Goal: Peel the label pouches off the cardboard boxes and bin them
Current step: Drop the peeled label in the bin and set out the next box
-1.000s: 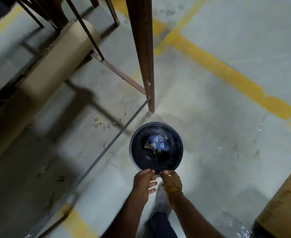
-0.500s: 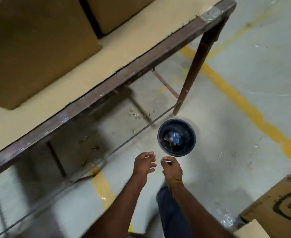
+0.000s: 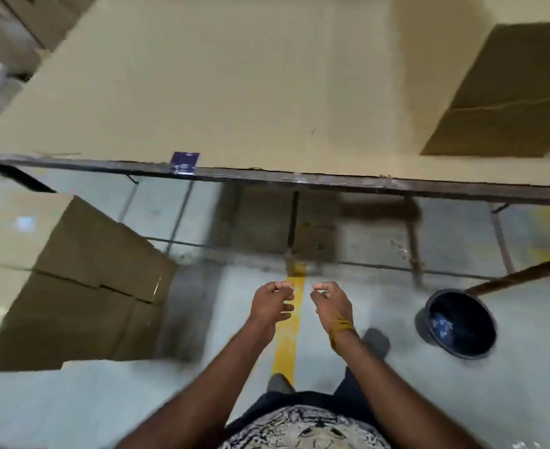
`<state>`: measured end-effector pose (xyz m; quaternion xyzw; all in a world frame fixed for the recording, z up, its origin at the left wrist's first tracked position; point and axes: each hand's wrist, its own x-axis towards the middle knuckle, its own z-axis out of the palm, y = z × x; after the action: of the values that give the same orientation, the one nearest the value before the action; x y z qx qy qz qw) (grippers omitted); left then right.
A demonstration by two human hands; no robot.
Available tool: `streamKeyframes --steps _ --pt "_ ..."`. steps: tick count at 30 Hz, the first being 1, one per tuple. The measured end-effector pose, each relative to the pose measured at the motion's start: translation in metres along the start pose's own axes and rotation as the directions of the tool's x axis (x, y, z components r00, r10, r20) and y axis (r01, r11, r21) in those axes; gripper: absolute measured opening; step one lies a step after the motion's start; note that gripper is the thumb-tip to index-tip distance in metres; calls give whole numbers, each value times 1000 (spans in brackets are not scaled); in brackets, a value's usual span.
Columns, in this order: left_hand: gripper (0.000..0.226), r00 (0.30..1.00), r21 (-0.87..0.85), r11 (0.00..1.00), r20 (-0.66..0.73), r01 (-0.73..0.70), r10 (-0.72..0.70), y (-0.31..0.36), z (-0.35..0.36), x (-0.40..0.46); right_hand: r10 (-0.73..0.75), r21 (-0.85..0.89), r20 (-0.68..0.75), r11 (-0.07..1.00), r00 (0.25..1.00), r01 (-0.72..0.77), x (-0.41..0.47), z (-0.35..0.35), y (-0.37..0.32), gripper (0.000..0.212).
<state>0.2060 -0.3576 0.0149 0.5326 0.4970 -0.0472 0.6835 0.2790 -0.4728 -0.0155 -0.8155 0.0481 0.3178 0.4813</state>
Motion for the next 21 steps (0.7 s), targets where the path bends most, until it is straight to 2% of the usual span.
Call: streamKeyframes --steps 5,9,11,16,21 --pt "7 978 -231 972 -209 -50 1 2 -104 -14 -136 -133 205 977 969 165 -22 85 -56 7" --pt "8 936 -369 923 -350 -110 -28 12 -164 -10 -234 -206 343 926 910 316 -18 149 -89 5" --pt "9 920 -439 885 -390 -157 -31 16 -192 -1 -250 -238 408 899 878 367 -22 176 -116 11" --pt "10 871 -523 816 -489 -247 -50 39 -255 25 -296 -262 544 829 785 494 -9 244 -173 16" --pt "12 820 -573 752 -567 -324 -79 77 -316 51 -315 -252 652 769 690 588 18 308 -237 10"
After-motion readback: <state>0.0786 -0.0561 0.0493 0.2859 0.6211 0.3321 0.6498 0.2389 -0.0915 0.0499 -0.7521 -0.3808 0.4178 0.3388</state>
